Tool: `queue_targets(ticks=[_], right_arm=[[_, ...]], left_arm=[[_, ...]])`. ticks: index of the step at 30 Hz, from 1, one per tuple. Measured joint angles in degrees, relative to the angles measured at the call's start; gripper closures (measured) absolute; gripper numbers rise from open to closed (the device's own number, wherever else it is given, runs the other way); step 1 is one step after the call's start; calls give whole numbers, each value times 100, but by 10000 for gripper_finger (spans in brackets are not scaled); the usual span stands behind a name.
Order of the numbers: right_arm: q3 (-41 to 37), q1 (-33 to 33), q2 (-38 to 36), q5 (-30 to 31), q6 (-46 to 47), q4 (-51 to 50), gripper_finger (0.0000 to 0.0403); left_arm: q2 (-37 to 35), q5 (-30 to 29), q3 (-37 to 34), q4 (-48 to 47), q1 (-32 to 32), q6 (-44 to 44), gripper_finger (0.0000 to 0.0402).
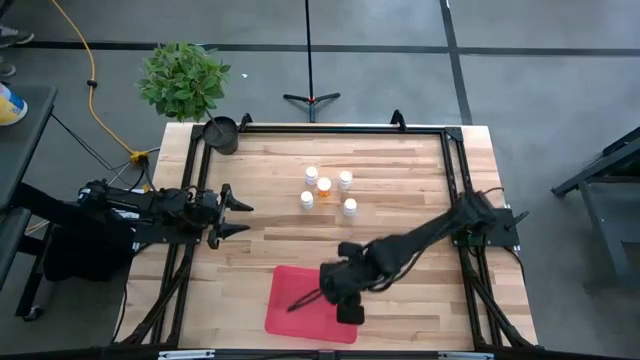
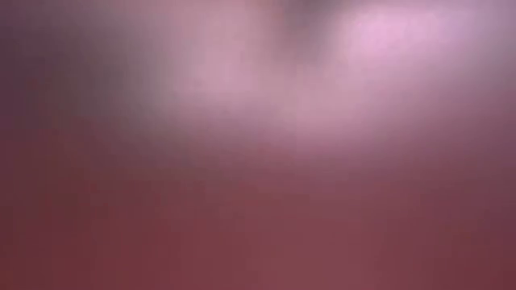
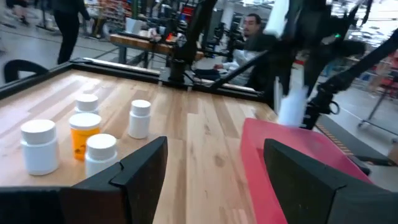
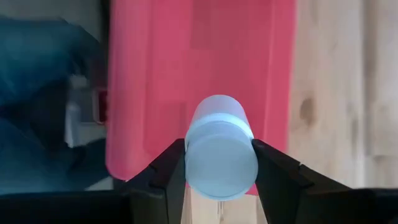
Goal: Pick and place pill bottles into a basket
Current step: Put the white pill bottle into the red bin
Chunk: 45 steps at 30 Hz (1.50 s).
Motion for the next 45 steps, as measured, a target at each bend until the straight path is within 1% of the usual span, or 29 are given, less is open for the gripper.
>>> queue_targets(ticks=[6,11,17,26,36,38,42,45], right_arm=[[0,0,736,-215,105,3,259],[0,-35,1056,-291,191,-21,259],[2,-64,1070,-214,381,-161,259],[2,-64,1070,-216,534,-444,259],[2,-20,1070,-219,834,-386,259],[2,-10,1070,-231,894,-386,245],[2,-12,1070,-246,938,-383,190],[2,-14,1070,-235,938,-366,159]], left_arm=[[2,56,0,-11,0,-108,103],[1,182,1,-14,0,-183,103],[1,305,0,-36,0,-256,103],[2,306,0,-36,0,-256,103],[2,317,2,-36,0,-278,103],[1,323,0,-36,0,-312,103],[1,331,0,-36,0,-404,103],[0,402,0,-47,0,-404,103]])
